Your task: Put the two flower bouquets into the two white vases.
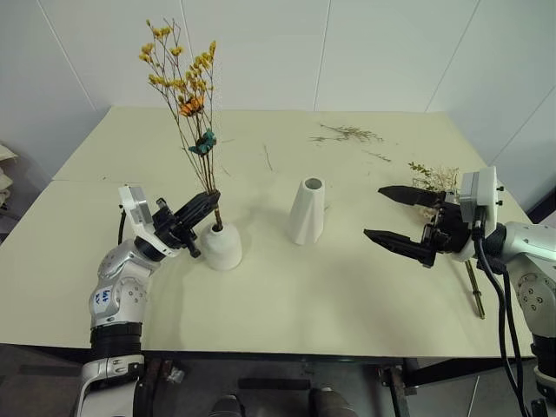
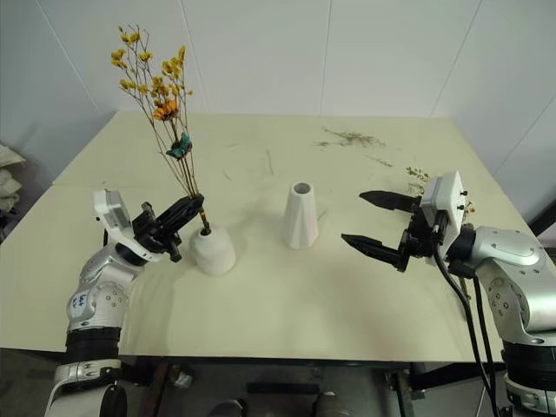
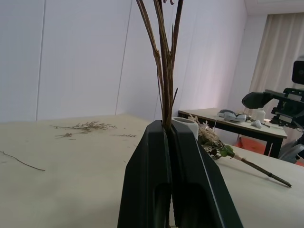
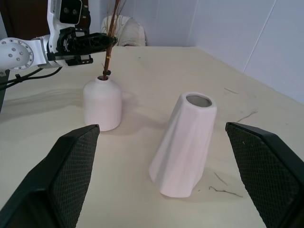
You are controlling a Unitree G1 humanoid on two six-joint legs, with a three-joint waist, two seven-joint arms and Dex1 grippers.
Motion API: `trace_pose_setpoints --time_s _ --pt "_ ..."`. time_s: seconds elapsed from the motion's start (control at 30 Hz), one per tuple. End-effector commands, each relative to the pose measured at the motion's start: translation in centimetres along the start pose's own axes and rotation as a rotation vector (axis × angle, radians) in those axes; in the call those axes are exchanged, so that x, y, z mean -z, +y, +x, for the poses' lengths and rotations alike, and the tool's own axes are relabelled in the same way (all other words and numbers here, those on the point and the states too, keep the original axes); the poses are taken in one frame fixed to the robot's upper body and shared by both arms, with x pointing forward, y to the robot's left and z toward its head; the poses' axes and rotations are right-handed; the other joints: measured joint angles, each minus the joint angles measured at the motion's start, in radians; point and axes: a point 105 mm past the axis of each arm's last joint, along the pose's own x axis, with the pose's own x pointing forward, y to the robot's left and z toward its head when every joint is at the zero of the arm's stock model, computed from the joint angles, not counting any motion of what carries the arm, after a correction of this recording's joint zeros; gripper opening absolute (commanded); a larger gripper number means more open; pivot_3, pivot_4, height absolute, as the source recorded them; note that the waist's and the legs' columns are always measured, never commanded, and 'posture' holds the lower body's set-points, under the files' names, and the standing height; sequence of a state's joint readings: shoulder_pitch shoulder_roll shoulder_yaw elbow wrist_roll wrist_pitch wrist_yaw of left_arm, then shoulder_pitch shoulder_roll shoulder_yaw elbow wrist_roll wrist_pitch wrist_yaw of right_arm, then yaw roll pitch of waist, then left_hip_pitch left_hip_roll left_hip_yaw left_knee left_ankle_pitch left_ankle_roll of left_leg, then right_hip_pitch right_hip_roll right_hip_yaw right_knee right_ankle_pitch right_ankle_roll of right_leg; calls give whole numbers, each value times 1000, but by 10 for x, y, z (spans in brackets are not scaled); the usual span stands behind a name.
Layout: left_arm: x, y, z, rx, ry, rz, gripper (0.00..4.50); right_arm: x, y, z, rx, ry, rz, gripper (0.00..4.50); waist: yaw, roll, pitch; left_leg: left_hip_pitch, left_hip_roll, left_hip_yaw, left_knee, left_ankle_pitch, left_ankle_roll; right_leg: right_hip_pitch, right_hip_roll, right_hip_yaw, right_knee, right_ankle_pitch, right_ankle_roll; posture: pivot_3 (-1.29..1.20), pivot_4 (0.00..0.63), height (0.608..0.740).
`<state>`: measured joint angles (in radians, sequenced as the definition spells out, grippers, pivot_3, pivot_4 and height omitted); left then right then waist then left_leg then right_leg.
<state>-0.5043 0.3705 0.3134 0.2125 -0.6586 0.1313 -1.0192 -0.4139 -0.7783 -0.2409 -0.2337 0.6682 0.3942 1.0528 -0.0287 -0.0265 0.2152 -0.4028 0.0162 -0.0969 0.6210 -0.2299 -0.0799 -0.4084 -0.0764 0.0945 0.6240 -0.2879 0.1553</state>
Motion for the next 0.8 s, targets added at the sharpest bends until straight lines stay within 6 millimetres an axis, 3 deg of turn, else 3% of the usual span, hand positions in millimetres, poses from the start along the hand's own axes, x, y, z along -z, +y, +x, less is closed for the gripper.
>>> trace_pose_setpoints --time_s 0.03,0.27,0.6,0.8 --pt "0 -1 -4 2 9 39 22 -10 2 -1 7 -35 -26 4500 1 0 0 0 0 0 0 0 0 0 0 0 0 0 0 0 150 740" --pt "4 4 -12 -24 24 74 22 -10 1 0 15 -43 -24 4500 0 0 0 0 0 0 0 0 0 0 0 0 0 0 0 0 150 740" --pt "22 2 -6 -38 14 24 22 -9 2 3 11 -53 -15 4500 1 0 0 0 0 0 0 0 0 0 0 0 -2 0 0 0 150 740" --pt "21 0 -12 -19 86 48 1608 -9 1 2 15 -52 -16 4500 -1 0 0 0 0 0 -1 0 0 0 0 0 -2 0 0 0 150 740"
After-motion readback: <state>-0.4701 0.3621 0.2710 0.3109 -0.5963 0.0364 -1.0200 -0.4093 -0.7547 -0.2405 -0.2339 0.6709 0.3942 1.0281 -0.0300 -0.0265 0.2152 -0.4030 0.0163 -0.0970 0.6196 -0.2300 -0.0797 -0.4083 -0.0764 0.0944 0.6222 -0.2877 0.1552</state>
